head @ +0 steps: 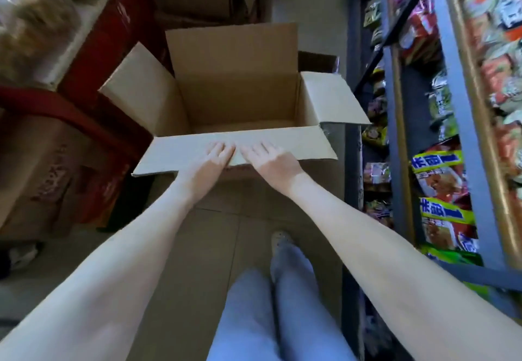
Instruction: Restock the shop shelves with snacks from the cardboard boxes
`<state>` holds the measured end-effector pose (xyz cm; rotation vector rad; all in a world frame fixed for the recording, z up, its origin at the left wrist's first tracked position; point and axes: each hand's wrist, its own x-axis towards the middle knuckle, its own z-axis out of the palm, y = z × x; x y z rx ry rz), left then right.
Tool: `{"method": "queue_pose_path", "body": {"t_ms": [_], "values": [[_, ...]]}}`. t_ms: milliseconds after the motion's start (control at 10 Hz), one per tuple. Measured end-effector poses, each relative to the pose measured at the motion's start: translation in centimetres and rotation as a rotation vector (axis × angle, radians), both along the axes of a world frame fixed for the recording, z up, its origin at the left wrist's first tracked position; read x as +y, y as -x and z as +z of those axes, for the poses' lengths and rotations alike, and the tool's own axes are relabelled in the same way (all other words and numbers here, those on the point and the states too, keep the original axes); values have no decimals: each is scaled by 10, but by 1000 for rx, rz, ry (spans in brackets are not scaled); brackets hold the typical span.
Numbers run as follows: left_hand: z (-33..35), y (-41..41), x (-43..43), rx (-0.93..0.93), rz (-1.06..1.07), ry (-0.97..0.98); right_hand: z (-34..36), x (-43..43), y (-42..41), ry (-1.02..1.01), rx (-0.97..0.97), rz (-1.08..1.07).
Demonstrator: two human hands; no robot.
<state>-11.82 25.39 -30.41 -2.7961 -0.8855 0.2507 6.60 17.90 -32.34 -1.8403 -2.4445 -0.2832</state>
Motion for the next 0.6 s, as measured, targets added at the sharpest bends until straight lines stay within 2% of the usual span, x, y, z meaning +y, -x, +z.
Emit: {"method": "queue_pose_path", "body": {"t_ms": [100,300,400,500,600], "values": [[-34,-4,44,-12,21,-37,-45,54,-5,-32,-16,22],[-109,27,96,6,123,18,-116,114,27,32,-23,107],[-126,30,107,29,253,40,-130,128,44,122,32,59],[-120,33,115,183,538,55,-123,133,48,279,10,-36],[-106,25,105,115,626,113,-103,123,58,231,-38,-131]]}}
